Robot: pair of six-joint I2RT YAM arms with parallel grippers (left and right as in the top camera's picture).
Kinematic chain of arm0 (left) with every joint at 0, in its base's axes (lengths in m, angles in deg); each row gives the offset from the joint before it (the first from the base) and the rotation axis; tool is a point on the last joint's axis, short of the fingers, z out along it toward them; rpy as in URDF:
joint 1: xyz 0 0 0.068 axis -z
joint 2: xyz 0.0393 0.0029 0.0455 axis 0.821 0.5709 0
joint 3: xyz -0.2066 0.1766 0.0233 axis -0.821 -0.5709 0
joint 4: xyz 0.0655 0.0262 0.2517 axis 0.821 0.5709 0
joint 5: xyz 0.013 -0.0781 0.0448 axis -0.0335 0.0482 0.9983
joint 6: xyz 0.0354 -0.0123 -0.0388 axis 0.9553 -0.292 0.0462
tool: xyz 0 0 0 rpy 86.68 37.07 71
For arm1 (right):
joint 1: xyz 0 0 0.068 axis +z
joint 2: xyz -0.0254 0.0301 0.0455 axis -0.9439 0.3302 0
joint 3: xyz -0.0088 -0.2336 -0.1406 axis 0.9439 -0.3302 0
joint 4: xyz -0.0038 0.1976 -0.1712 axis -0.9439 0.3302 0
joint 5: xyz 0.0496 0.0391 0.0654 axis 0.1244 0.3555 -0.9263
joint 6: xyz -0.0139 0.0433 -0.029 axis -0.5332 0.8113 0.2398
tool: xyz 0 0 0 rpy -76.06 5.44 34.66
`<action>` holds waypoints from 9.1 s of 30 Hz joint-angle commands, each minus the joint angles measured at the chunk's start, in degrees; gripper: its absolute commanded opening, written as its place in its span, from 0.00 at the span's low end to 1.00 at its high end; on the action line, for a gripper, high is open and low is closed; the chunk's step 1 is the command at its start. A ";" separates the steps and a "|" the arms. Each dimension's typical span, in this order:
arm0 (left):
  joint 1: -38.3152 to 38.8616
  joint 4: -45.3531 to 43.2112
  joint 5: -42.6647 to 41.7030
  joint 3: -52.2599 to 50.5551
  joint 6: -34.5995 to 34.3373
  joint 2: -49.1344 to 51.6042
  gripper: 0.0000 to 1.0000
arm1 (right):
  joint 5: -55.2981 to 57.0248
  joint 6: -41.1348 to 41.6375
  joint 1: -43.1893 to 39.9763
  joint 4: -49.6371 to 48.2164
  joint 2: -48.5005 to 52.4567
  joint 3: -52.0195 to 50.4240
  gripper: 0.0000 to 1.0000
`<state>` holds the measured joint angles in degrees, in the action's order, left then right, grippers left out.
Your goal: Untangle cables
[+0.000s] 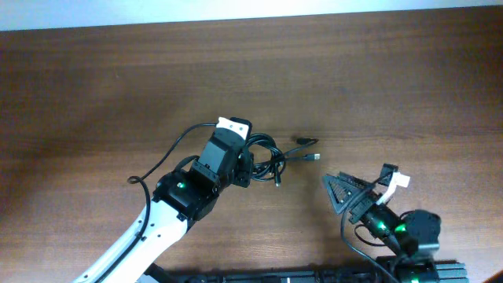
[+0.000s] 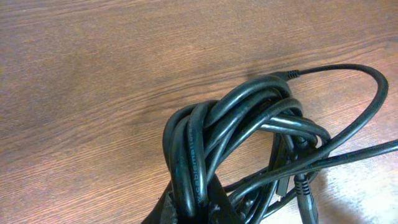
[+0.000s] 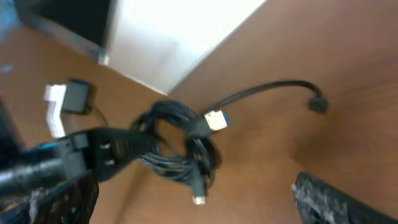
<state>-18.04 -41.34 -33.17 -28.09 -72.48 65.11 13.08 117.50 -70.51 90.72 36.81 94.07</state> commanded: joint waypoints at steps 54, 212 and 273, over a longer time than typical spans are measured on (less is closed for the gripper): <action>-0.22 -2.34 5.05 0.72 -22.73 -4.90 0.00 | -8.44 -19.56 12.26 -4.00 53.02 24.98 0.96; -13.40 -3.98 -25.09 5.27 -20.81 2.75 0.00 | -8.28 -15.78 16.65 -24.06 67.76 24.94 0.04; -22.97 8.57 -36.06 7.93 -9.11 9.68 0.00 | -5.38 -9.86 16.65 -20.87 67.76 24.94 0.62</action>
<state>-39.18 -32.62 -68.60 -20.59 -84.88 80.59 5.65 109.24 -53.70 67.88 105.00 118.66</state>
